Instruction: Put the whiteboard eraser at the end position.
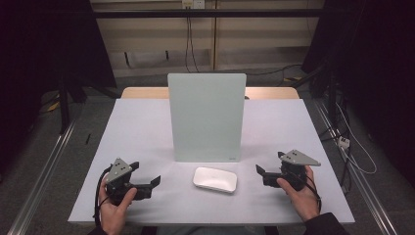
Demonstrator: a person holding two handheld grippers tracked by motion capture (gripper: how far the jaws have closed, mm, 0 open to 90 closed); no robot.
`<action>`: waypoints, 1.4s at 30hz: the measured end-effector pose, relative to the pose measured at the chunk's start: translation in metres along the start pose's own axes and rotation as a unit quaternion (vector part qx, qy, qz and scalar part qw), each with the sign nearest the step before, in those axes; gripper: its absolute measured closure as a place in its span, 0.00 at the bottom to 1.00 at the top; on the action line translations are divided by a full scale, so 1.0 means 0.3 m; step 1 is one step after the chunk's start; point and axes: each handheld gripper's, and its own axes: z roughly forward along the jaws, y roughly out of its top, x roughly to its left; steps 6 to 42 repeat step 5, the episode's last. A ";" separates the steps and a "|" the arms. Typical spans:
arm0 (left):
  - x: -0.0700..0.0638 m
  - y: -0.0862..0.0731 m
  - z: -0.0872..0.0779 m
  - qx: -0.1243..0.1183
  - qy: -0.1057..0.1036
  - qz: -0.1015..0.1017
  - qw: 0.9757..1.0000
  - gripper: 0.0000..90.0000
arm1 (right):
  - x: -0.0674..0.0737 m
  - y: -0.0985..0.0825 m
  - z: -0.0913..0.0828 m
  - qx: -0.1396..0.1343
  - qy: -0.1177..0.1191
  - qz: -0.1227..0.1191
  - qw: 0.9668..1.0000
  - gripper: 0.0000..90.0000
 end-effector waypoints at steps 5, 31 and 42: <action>0.004 0.000 0.000 0.000 0.002 -0.002 1.000 0.06 | -0.002 0.006 -0.004 -0.010 -0.002 0.003 1.000 0.08; 0.004 0.000 0.000 0.000 0.002 -0.002 1.000 0.06 | -0.002 0.006 -0.004 -0.010 -0.002 0.003 1.000 0.08; 0.004 0.000 0.000 0.000 0.002 -0.002 1.000 0.06 | -0.002 0.006 -0.004 -0.010 -0.002 0.003 1.000 0.08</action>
